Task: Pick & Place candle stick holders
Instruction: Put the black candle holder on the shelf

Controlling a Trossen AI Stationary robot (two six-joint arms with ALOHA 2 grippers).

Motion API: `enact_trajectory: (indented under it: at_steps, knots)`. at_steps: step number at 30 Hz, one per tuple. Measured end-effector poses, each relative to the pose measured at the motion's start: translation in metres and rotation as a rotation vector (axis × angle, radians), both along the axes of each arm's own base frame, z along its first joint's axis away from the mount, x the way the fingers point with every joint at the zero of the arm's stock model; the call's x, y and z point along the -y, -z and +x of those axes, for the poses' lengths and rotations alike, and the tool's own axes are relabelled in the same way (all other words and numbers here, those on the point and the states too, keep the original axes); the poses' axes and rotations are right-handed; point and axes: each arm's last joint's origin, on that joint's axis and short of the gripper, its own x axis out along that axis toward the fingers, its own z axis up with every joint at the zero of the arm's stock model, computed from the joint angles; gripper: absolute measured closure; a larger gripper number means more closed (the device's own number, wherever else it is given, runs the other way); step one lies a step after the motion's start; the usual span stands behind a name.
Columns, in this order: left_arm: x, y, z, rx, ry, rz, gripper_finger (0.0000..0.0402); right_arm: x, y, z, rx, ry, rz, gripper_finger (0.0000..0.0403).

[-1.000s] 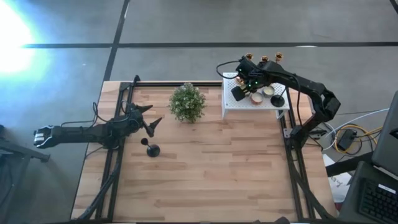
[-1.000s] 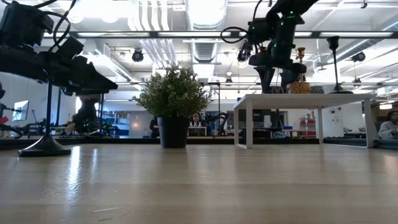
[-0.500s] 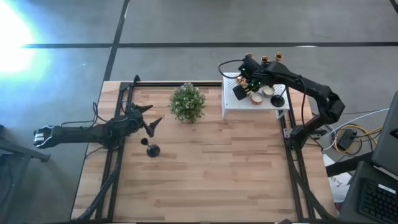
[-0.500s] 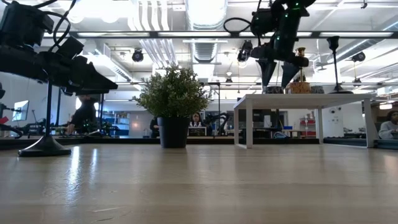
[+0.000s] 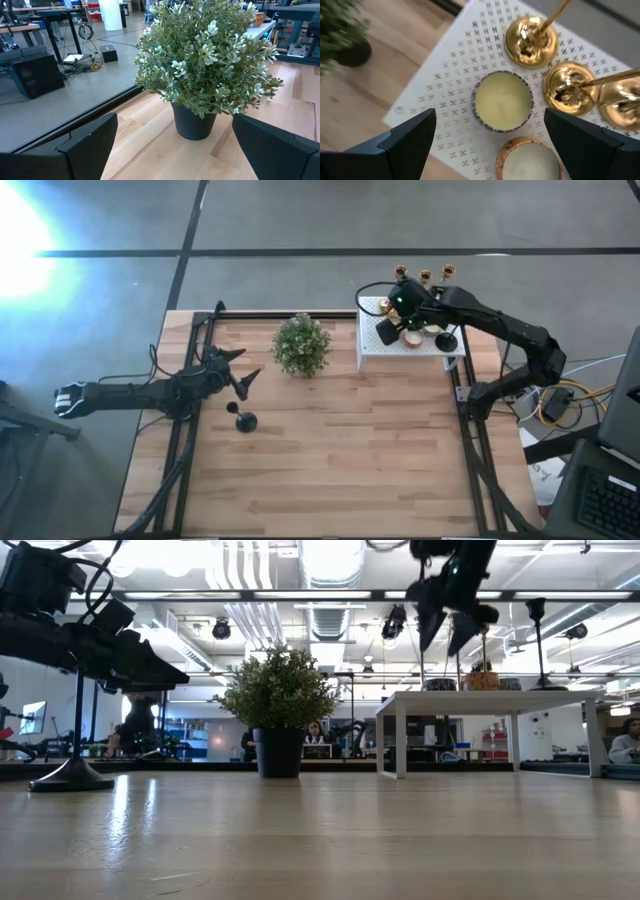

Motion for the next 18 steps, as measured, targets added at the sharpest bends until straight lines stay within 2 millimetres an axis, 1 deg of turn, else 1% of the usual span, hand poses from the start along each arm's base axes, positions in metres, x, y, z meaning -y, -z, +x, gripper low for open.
enact_trajectory:
  at_steps: [5, 8, 11, 14, 18]
  knots:
    - [0.0, 0.0, 0.0, 0.0, 0.001, 0.0, 0.0003, -0.031, -0.02, -0.003, 0.067, -0.053, -0.103, 0.0037]
    - [0.0, 0.0, 0.0, 0.0, 0.0, 0.0, 0.0003, -0.054, -0.033, -0.004, 0.124, -0.13, -0.162, 0.0037]
    - [0.0, 0.0, 0.0, 0.0, 0.0, 0.0, 0.0003, -0.082, -0.041, -0.004, 0.18, -0.237, -0.175, 0.0043]
    - [0.0, 0.0, 0.0, 0.0, 0.0, 0.0, 0.0003, -0.109, -0.041, -0.003, 0.216, -0.343, -0.191, 0.0069]
    - [0.0, 0.0, 0.0, 0.0, 0.0, 0.0, 0.0003, -0.136, -0.035, -0.002, 0.253, -0.449, -0.21, 0.0116]
